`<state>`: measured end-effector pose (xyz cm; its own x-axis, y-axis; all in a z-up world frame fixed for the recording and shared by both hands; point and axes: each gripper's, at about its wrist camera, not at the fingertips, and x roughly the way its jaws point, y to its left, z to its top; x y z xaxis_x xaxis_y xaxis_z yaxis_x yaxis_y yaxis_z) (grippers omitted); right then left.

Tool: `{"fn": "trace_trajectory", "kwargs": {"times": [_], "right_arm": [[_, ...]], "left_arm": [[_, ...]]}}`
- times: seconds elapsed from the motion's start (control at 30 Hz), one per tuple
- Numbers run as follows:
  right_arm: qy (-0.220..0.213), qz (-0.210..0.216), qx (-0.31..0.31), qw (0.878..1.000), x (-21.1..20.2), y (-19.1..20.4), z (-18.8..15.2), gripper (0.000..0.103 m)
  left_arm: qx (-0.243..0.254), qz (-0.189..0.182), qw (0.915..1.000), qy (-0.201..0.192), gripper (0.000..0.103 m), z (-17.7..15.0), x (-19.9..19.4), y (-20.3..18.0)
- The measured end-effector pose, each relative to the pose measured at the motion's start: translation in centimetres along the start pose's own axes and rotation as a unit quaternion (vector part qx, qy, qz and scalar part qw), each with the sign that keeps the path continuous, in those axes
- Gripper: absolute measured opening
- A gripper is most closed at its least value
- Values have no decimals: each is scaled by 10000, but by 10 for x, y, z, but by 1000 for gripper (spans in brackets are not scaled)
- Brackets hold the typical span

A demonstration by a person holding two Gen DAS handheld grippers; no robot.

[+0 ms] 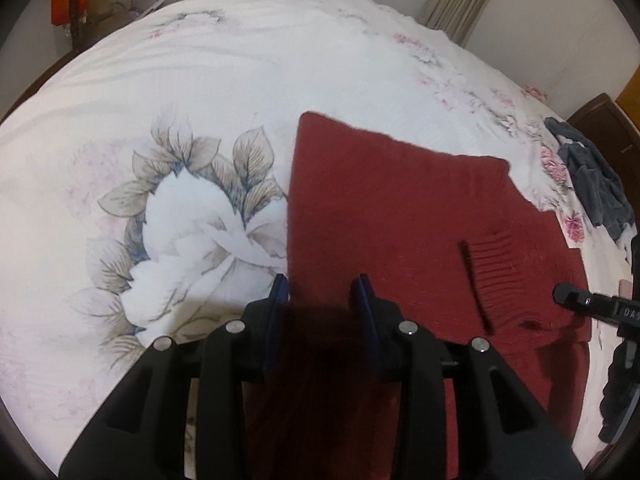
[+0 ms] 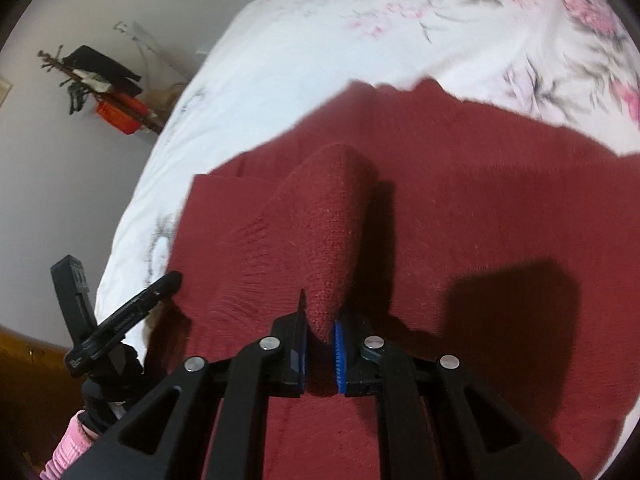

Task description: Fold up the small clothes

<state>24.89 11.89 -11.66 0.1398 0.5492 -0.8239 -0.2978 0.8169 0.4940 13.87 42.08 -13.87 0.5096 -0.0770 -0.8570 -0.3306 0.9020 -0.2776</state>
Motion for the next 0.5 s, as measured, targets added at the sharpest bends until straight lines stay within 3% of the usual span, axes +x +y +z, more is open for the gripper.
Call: {"fn": "trace_trajectory", "kwargs": {"times": [0.13,0.27,0.4,0.5], "right_arm": [[113,-126,95,9998,13,-6,-3,15],[87,-189,98,9997,6,-5,-1,27],[-346,-447,-436,9974,-23,22,-1,44],[-270,-309,-869,9954,-24,53,-2,47]], "left_arm": [[10,18,10000,9,39,0,3,0],[20,-54,10000,9,38,-1,-7,-1],[253,-56,9995,-189,38,0,-26,-7],[427,-48,9988,-221,41,0,-31,-19]]}}
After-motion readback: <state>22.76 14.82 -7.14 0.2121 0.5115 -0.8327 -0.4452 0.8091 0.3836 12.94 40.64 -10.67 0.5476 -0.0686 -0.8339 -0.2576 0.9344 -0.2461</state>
